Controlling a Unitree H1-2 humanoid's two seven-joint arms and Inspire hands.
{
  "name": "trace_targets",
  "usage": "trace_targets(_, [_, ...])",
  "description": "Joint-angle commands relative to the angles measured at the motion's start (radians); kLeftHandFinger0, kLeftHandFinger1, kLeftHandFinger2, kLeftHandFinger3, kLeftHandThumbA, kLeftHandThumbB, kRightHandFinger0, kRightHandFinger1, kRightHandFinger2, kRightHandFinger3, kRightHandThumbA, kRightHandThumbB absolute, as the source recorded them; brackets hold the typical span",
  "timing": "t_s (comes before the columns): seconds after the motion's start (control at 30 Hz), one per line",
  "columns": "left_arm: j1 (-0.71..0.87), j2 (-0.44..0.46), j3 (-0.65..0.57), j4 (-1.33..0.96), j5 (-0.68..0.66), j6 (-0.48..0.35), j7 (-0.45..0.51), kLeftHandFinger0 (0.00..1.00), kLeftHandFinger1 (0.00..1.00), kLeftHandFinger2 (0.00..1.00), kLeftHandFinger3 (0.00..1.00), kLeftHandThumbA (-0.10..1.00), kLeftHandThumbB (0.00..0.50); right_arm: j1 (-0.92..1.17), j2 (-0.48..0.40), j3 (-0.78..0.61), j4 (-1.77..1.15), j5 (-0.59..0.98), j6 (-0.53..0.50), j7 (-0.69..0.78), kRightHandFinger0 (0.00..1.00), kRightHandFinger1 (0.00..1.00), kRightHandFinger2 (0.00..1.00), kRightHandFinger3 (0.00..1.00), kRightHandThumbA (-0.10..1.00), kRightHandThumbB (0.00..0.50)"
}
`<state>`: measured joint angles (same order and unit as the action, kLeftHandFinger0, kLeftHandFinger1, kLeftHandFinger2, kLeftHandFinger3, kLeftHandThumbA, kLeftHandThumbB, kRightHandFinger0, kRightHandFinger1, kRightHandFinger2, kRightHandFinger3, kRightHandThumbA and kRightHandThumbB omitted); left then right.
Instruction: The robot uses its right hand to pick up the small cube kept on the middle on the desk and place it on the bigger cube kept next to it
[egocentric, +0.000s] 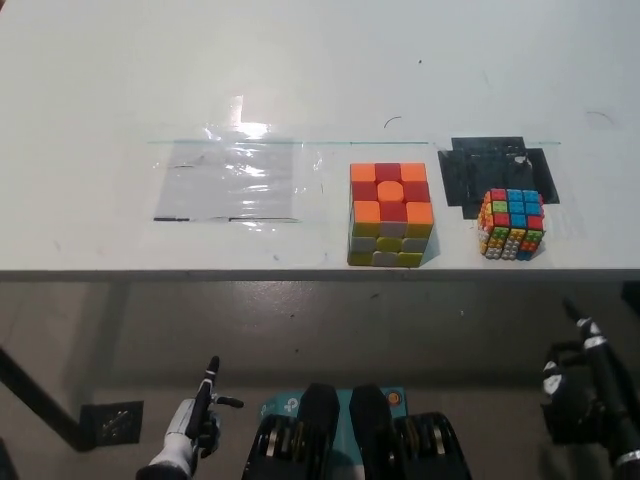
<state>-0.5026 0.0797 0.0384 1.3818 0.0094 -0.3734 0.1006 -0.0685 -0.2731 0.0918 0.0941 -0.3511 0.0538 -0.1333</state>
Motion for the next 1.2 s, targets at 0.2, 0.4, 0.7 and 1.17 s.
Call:
trace_targets(0.2, [-0.026,0.017,0.016,0.014,-0.018,-0.096,0.021,0.00,0.00,0.00,0.00,1.00,0.500,0.045,-0.093,-0.045,-0.359,0.036,0.155,0.156,0.59,0.65,0.92,1.00,0.30,0.181])
trace_targets(0.4, [-0.021,0.017,0.017,0.015,-0.009,-0.096,0.035,0.00,0.00,0.00,0.00,1.00,0.500,0.022,-0.124,-0.012,-0.520,0.044,0.236,0.253,0.51,0.55,0.76,1.00,0.30,0.162])
trace_targets(0.7, [-0.019,0.021,0.019,0.012,-0.008,-0.097,0.034,0.00,0.00,0.00,0.00,1.00,0.500,-0.115,-0.144,-0.015,-0.589,-0.020,0.249,0.284,0.48,0.50,0.71,1.00,0.32,0.205])
trace_targets(1.17, [-0.023,0.019,0.021,0.016,-0.010,-0.096,0.025,0.00,0.00,0.00,0.00,1.00,0.500,-0.336,-0.264,0.072,-0.346,-0.165,0.224,0.344,1.00,1.00,1.00,1.00,0.71,0.499])
